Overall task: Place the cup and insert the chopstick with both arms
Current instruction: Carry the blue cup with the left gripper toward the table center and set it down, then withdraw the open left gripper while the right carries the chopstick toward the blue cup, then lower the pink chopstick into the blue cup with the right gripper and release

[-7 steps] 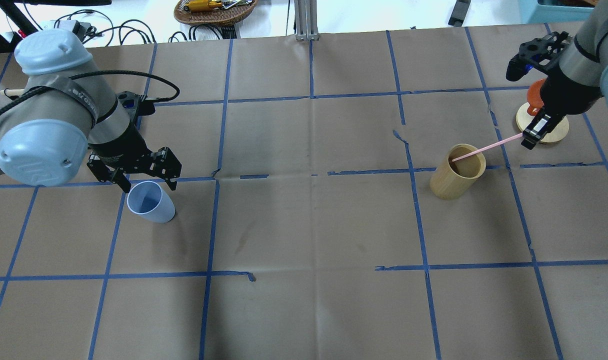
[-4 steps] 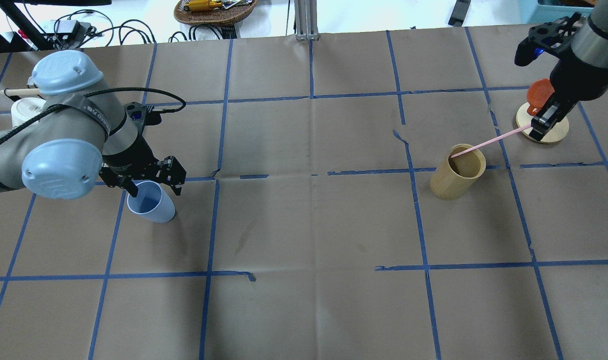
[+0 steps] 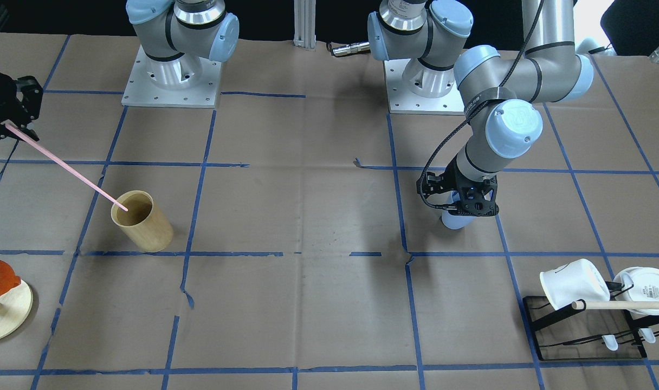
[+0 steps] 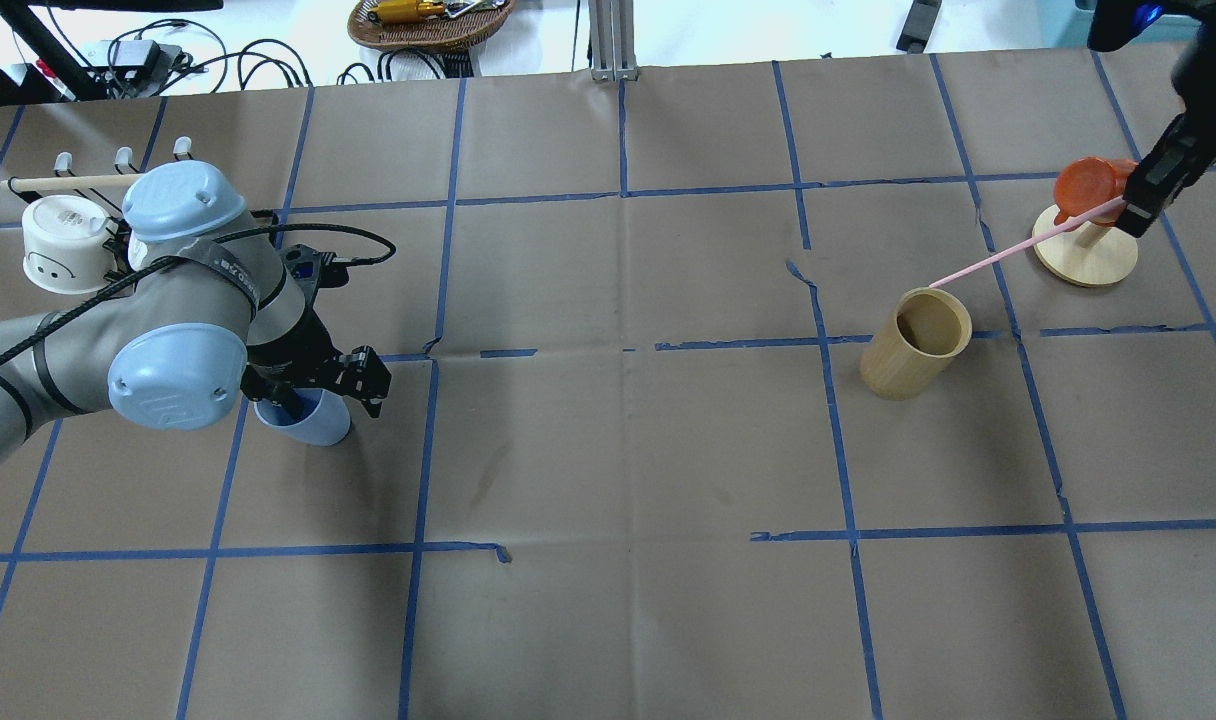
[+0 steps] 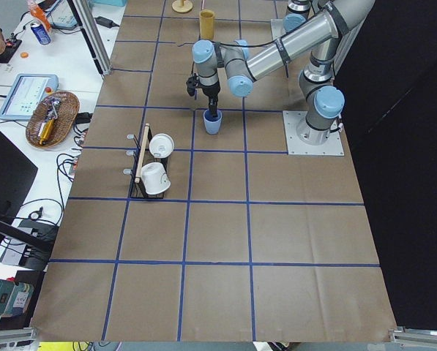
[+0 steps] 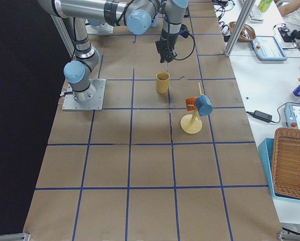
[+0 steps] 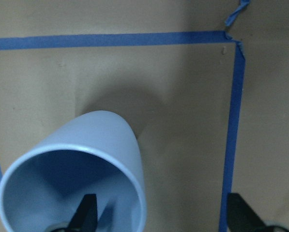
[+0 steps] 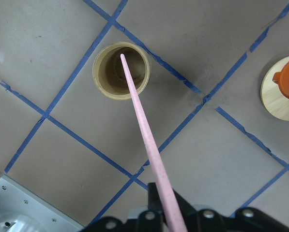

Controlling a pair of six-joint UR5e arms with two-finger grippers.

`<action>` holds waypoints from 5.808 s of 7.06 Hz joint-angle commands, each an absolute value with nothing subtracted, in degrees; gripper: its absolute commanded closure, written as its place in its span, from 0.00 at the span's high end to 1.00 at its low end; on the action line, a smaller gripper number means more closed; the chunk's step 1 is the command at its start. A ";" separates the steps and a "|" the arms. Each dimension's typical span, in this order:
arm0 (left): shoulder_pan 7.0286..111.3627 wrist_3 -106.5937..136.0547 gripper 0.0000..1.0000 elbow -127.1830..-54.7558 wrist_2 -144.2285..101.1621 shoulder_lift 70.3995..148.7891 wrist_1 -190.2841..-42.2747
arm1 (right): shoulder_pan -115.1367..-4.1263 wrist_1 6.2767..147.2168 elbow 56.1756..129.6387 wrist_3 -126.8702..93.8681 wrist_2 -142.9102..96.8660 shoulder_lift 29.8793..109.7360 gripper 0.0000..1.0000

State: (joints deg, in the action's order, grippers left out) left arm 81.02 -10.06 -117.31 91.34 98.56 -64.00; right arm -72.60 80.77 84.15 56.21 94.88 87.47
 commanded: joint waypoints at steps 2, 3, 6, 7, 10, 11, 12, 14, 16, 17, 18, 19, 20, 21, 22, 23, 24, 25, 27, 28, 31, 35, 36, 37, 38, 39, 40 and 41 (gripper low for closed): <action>81.12 -9.84 0.01 -116.98 91.41 98.01 -63.72 | -72.68 77.53 80.78 56.42 94.49 87.63 0.02; 81.21 -9.93 0.00 -116.90 91.49 98.09 -63.55 | -72.69 77.52 80.95 56.77 94.31 87.37 0.02; 82.34 -8.01 0.00 -115.15 91.32 97.29 -62.05 | -72.77 77.78 81.21 56.69 94.31 86.84 0.02; 84.35 -4.43 0.00 -111.92 89.58 97.99 -62.75 | -72.77 77.87 81.21 56.69 94.31 86.84 0.02; 97.08 13.55 0.00 -100.49 86.93 103.33 -65.21 | -72.77 78.22 81.21 57.22 94.48 86.40 0.02; 102.51 17.89 0.00 -96.46 87.45 107.19 -64.52 | -72.69 78.31 81.21 57.30 94.57 86.22 0.02; 108.05 24.46 0.00 -90.33 88.23 111.49 -65.03 | -72.69 78.40 81.38 57.57 94.57 86.13 0.02; 112.05 28.65 0.00 -85.70 88.94 117.84 -66.18 | -72.69 78.49 81.47 57.74 94.57 86.04 0.02; 112.41 28.65 0.00 -85.26 88.07 120.21 -66.10 | -72.69 78.49 81.56 57.74 94.48 85.87 0.02; 113.72 28.30 0.01 -84.47 88.07 121.02 -66.09 | -72.69 78.49 81.82 57.74 94.48 85.78 0.02; 114.17 28.21 0.20 -84.38 88.15 121.29 -66.09 | -72.69 78.49 82.17 57.74 94.40 85.69 0.02; 114.17 28.30 0.99 -84.38 87.89 121.38 -66.09 | -72.69 78.49 82.18 57.74 94.48 85.61 0.02; 114.00 28.21 1.00 -84.29 87.98 119.72 -66.70 | -72.69 79.36 81.83 57.74 94.48 85.69 0.02; 113.91 27.78 1.00 -84.20 86.24 118.05 -68.62 | -72.69 80.06 81.48 57.66 94.66 85.69 0.01; 113.04 27.34 1.00 -84.20 85.70 115.43 -69.60 | -72.69 80.16 81.30 57.48 94.48 85.87 0.01; 110.50 26.29 1.00 -84.03 85.26 112.53 -74.57 | -73.21 80.24 81.21 56.70 94.31 85.87 0.01; 109.09 23.32 1.00 -83.85 83.86 108.85 -79.93 | -74.17 80.59 81.12 55.47 94.31 86.04 0.01; 107.07 18.16 1.00 -83.67 83.93 103.24 -87.64 | -75.75 80.60 81.12 53.54 94.31 86.13 0.01; 97.43 10.58 1.00 -84.20 84.29 97.58 -97.69 | -81.62 80.60 80.51 47.33 94.39 86.31 0.01; 95.21 6.81 1.00 -85.07 84.72 95.30 -97.99 | -85.13 80.60 79.64 42.59 94.92 86.31 0.01; 94.57 4.48 1.00 -85.52 88.94 94.40 -96.51 | -97.95 80.68 77.79 30.45 95.45 85.61 0.01; 93.25 0.79 1.00 -86.74 88.86 93.96 -92.11 | -106.86 81.04 77.78 17.78 95.36 82.45 0.01; 93.16 0.79 1.00 -87.18 88.77 93.87 -91.33 | -107.05 81.47 77.78 16.54 95.19 81.83 0.01; 93.16 0.70 1.00 -87.19 88.86 93.78 -91.32 | -107.14 81.82 78.39 16.35 95.10 81.48 0.01; 93.16 0.79 1.00 -87.19 88.86 93.69 -91.32 | -107.14 82.09 78.31 16.26 94.92 80.60 0.01; 93.16 0.79 1.00 -87.19 88.86 93.69 -91.32 | -107.14 83.74 78.40 16.00 94.49 79.81 0.01; 93.16 0.88 1.00 -87.19 88.86 93.69 -91.32 | -107.23 84.89 78.40 13.91 94.40 78.24 0.01; 93.16 0.88 1.00 -87.19 88.86 93.69 -91.32 | -107.40 86.03 78.40 12.84 94.39 77.18 0.01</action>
